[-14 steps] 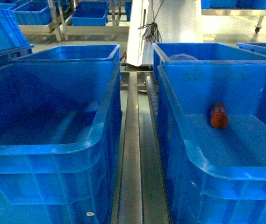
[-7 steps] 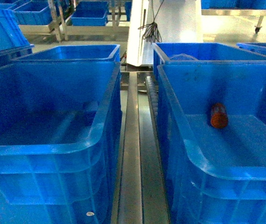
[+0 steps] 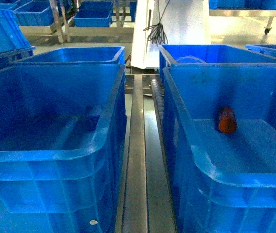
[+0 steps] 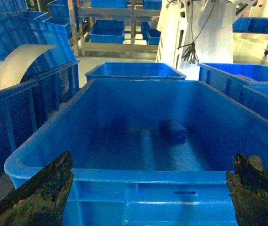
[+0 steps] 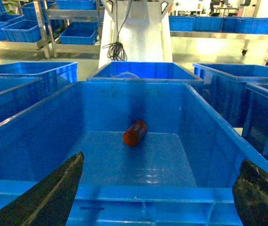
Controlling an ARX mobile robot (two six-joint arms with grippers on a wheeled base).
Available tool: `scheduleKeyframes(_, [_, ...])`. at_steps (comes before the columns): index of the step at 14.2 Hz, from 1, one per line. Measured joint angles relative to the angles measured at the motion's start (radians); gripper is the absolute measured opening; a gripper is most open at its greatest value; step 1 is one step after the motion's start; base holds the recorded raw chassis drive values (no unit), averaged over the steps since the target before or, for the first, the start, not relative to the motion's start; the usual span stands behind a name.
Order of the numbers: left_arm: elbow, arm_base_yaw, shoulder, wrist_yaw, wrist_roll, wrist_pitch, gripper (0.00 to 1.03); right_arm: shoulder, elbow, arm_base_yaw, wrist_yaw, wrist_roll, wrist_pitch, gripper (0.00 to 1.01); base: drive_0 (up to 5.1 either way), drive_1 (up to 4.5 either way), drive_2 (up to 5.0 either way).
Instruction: Sort blue parts and orange caps into right shelf containers
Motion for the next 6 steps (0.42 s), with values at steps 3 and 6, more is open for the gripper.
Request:
scheduleKeyframes(3, [0.000,0.000,0.000,0.000,0.000,0.000,0.98,0.000,0.000,0.000,0.000,0.000,0.000,0.98,0.0,0.00,0.0])
scheduleKeyframes(6, [0.000,0.000,0.000,0.000,0.000,0.000,0.98,0.000,0.000,0.000,0.000,0.000,0.000,0.98,0.0,0.00,0.0])
